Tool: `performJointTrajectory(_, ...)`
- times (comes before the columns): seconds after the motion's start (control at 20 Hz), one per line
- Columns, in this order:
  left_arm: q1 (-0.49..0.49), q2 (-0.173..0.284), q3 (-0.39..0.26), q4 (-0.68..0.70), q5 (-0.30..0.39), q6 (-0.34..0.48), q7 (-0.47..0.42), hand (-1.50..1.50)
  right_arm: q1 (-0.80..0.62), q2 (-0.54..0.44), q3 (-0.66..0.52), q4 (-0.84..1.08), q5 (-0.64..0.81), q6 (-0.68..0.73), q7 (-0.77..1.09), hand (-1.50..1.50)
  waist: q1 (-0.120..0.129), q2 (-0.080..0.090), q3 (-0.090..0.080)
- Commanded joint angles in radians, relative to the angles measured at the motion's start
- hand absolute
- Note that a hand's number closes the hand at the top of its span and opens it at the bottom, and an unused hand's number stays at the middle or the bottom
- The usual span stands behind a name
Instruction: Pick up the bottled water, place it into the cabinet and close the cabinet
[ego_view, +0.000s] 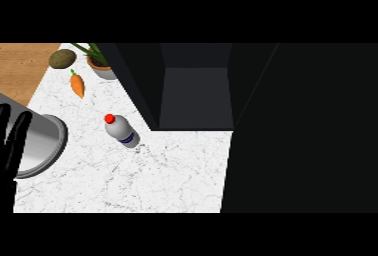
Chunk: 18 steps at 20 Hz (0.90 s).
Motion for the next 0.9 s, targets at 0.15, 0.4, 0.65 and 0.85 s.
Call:
performJointTrajectory(0.15, -0.056, 0.025, -0.030, -0.079, -0.089, 0.075, 0.159, -1.50, -0.008, 0.017, 0.111, -0.139, 0.110, -0.066, 0.119, -1.50, -0.003, 0.000, 0.000)
performJointTrajectory(0.4, 0.032, -0.002, -0.058, -0.036, -0.074, 0.022, 0.034, -1.50, 0.008, -0.036, 0.028, -0.193, 0.010, -0.053, 0.148, -1.50, -0.004, 0.000, 0.000)
performJointTrajectory(0.65, 0.071, -0.005, -0.044, -0.030, -0.044, 0.028, 0.023, -1.50, -0.040, -0.014, 0.105, -0.181, 0.097, -0.111, 0.173, -1.50, -0.002, -0.001, -0.001)
performJointTrajectory(0.85, 0.019, 0.003, -0.012, 0.048, -0.049, 0.011, -0.018, -1.50, -0.084, -0.033, 0.102, -0.216, 0.090, -0.142, 0.262, -1.50, -0.006, 0.000, -0.001)
